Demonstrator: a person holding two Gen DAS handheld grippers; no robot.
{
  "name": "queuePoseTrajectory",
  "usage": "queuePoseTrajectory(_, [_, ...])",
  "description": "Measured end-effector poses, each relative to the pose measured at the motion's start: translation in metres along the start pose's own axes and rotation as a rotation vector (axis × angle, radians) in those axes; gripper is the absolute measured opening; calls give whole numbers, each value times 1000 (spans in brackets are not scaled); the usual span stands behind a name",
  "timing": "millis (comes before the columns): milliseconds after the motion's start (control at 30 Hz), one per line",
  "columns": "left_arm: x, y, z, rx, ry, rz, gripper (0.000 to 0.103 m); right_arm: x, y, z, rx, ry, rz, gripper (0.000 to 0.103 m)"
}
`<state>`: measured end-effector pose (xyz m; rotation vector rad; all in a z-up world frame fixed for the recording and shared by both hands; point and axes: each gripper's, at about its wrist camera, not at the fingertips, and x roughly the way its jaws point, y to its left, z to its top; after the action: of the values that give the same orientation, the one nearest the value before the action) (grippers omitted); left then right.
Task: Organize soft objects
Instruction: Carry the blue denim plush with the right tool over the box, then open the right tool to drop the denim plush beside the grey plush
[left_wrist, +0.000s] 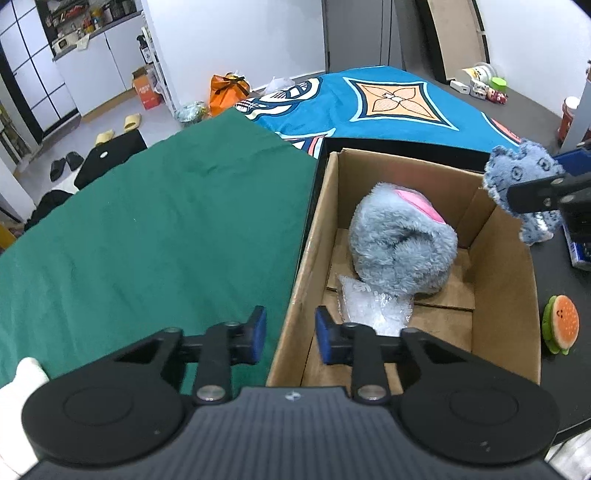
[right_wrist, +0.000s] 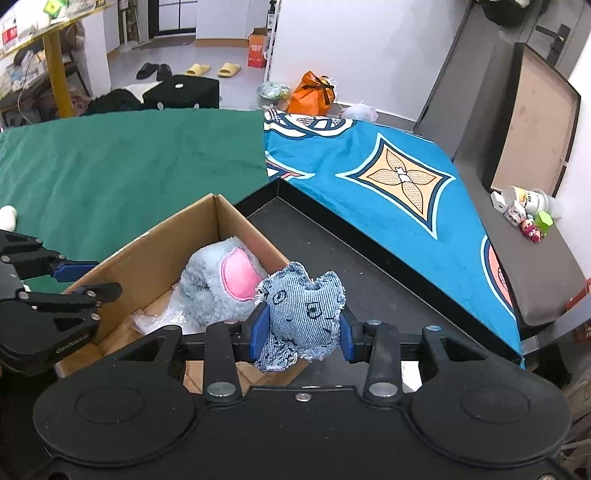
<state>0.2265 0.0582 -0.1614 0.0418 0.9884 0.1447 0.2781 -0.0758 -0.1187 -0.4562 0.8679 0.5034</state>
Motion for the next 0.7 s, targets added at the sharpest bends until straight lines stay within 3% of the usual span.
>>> queuePoseTrajectory(200, [3, 4, 0, -16, 3, -17, 17, 13, 7, 0, -18, 29, -20, 40])
queuePoseTrajectory(467, [2, 4, -1, -11, -9, -21, 17, 25, 21, -1, -65, 43, -61, 48])
queuePoseTrajectory(700, [2, 4, -2, -17, -12, -23, 17, 23, 20, 0, -43, 30, -46, 49])
